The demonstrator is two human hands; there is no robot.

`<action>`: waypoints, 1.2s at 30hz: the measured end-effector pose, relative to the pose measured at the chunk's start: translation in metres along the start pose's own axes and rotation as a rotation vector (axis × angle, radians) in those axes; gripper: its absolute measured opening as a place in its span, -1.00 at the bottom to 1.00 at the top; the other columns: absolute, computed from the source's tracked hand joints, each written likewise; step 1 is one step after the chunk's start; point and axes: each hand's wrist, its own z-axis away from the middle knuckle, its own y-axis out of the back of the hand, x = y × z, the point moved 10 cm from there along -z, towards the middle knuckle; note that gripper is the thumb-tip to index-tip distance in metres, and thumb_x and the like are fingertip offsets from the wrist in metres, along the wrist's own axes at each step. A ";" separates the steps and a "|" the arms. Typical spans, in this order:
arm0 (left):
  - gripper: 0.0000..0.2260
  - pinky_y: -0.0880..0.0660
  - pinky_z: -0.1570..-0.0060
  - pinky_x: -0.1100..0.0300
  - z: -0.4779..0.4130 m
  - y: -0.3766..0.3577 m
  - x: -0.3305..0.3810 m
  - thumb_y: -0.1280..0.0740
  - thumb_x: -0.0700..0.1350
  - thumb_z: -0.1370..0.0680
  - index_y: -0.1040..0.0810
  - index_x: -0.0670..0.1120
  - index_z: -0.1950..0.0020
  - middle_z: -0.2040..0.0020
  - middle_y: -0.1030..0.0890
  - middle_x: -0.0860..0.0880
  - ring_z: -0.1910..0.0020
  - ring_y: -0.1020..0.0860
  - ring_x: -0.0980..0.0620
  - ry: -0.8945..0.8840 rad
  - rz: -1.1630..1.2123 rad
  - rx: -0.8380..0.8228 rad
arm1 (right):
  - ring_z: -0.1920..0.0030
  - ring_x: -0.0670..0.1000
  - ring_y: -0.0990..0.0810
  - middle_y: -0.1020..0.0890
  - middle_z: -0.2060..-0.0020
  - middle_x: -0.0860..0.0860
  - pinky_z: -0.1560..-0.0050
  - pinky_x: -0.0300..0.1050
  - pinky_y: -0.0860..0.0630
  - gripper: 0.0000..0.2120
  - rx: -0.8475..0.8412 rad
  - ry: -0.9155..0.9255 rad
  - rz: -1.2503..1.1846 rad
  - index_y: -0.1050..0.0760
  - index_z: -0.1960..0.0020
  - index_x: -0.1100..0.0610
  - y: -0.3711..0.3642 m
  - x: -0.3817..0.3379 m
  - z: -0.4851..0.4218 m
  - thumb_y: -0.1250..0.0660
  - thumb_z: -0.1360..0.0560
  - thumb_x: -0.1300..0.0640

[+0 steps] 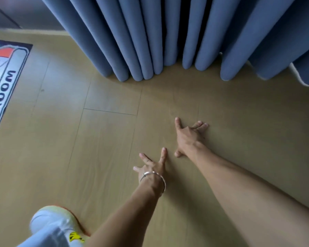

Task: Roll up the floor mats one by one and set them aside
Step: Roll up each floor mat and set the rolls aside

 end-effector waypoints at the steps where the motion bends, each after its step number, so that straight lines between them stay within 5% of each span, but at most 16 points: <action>1: -0.21 -0.37 -0.29 -0.04 -0.001 0.012 -0.001 -0.29 -0.08 -0.55 0.25 0.25 -0.49 -0.52 0.05 -0.28 -0.40 -0.23 -0.35 -0.062 -0.049 -0.026 | -0.43 0.51 0.11 -0.07 -0.41 0.50 -0.37 0.41 -0.04 0.24 0.001 -0.003 0.042 0.39 -0.51 -0.06 0.000 0.000 0.000 -0.56 -0.29 -0.07; 3: -0.29 -0.47 -0.11 0.18 0.004 0.058 -0.011 -0.30 0.06 -0.54 0.07 0.10 -0.54 -0.41 -0.34 -0.15 -0.27 -0.46 -0.14 -0.152 -0.078 -0.081 | -0.46 0.46 0.06 -0.22 -0.41 0.43 -0.39 0.39 0.10 0.21 0.009 -0.013 0.109 0.40 -0.51 -0.02 0.001 0.000 0.002 -0.52 -0.32 -0.11; 5: -0.36 -0.52 0.21 0.36 -0.002 0.127 -0.043 -0.29 0.11 -0.54 -0.07 0.06 -0.53 -0.25 -0.50 -0.10 -0.07 -0.57 -0.09 -0.171 -0.102 -0.056 | -0.49 0.37 0.01 -0.25 -0.44 0.32 -0.44 0.27 0.09 0.09 0.019 -0.042 0.133 0.36 -0.53 -0.04 0.006 0.001 0.004 -0.44 -0.40 -0.14; 8: -0.37 -0.50 -0.14 0.13 -0.016 0.215 -0.121 -0.34 0.15 -0.48 -0.26 -0.05 -0.47 -0.32 -0.49 -0.10 -0.24 -0.51 -0.09 -0.145 -0.434 0.152 | -0.48 0.22 -0.18 -0.28 -0.46 0.17 -0.44 0.04 -0.14 -0.14 -0.049 -0.069 0.131 0.25 -0.55 -0.11 0.015 0.002 0.010 -0.30 -0.51 -0.10; 10: -0.36 -0.45 -0.19 0.08 -0.026 0.253 -0.178 -0.37 0.17 -0.44 -0.33 -0.08 -0.43 -0.30 -0.50 -0.11 -0.26 -0.49 -0.09 -0.101 -0.473 0.297 | -0.40 0.14 -0.36 -0.36 -0.43 0.10 -0.34 -0.03 -0.36 -0.25 -0.113 -0.097 0.112 0.00 -0.56 -0.04 0.027 -0.008 0.015 -0.30 -0.49 -0.07; 12: -0.27 -0.40 -0.22 0.08 -0.037 0.274 -0.248 -0.40 0.19 -0.42 -0.21 -0.04 -0.48 -0.37 -0.41 -0.13 -0.32 -0.42 -0.10 -0.066 -0.314 0.383 | -0.34 0.10 -0.44 -0.43 -0.39 0.05 -0.28 -0.09 -0.41 -0.43 -0.084 -0.019 0.102 -0.29 -0.46 0.02 0.059 -0.052 0.015 -0.28 -0.50 -0.09; 18: 0.18 -0.15 -0.38 -0.17 -0.099 0.195 -0.466 -0.52 0.28 -0.21 0.34 0.21 -0.47 -0.50 0.27 -0.23 -0.46 0.06 -0.38 0.365 0.313 0.267 | -0.22 0.14 -0.52 -0.58 -0.22 0.09 -0.18 -0.03 -0.47 -0.69 0.208 0.522 0.092 -0.53 -0.25 0.07 0.192 -0.317 0.037 -0.19 -0.57 0.03; 24: 0.30 -0.15 -0.31 -0.34 -0.127 0.179 -0.478 -0.52 0.32 -0.10 0.44 0.15 -0.44 -0.45 0.38 -0.31 -0.40 0.23 -0.49 0.337 0.495 0.239 | -0.22 0.18 -0.52 -0.55 -0.25 0.15 -0.19 -0.03 -0.48 -0.67 0.093 0.776 0.298 -0.51 -0.28 0.09 0.203 -0.550 0.068 -0.17 -0.56 0.08; 27: 0.04 0.14 -0.45 -0.08 -0.132 0.171 -0.488 -0.38 0.22 -0.40 0.41 0.01 -0.45 -0.53 0.18 -0.22 -0.48 0.15 -0.33 0.429 0.698 0.224 | -0.20 0.17 -0.51 -0.55 -0.24 0.13 -0.22 0.05 -0.46 -0.66 0.070 0.893 0.391 -0.48 -0.30 0.09 0.205 -0.608 0.095 -0.15 -0.59 0.04; 30: 0.15 -0.35 -0.26 -0.22 -0.120 0.189 -0.481 -0.54 0.21 -0.20 0.17 0.05 -0.53 -0.51 0.12 -0.30 -0.43 0.09 -0.44 0.352 0.545 0.263 | -0.18 0.14 -0.52 -0.56 -0.21 0.11 -0.14 -0.10 -0.46 -0.68 0.096 0.955 0.388 -0.49 -0.28 0.13 0.226 -0.607 0.103 -0.13 -0.60 0.09; 36: 0.15 -0.32 -0.30 -0.12 -0.110 0.197 -0.475 -0.50 0.18 -0.31 0.42 0.14 -0.45 -0.47 0.30 -0.35 -0.41 0.01 -0.49 0.317 0.405 0.198 | -0.07 0.18 -0.58 -0.62 -0.10 0.15 -0.03 -0.05 -0.54 -0.69 0.059 0.852 0.673 -0.56 -0.19 0.11 0.247 -0.541 0.064 -0.14 -0.56 0.08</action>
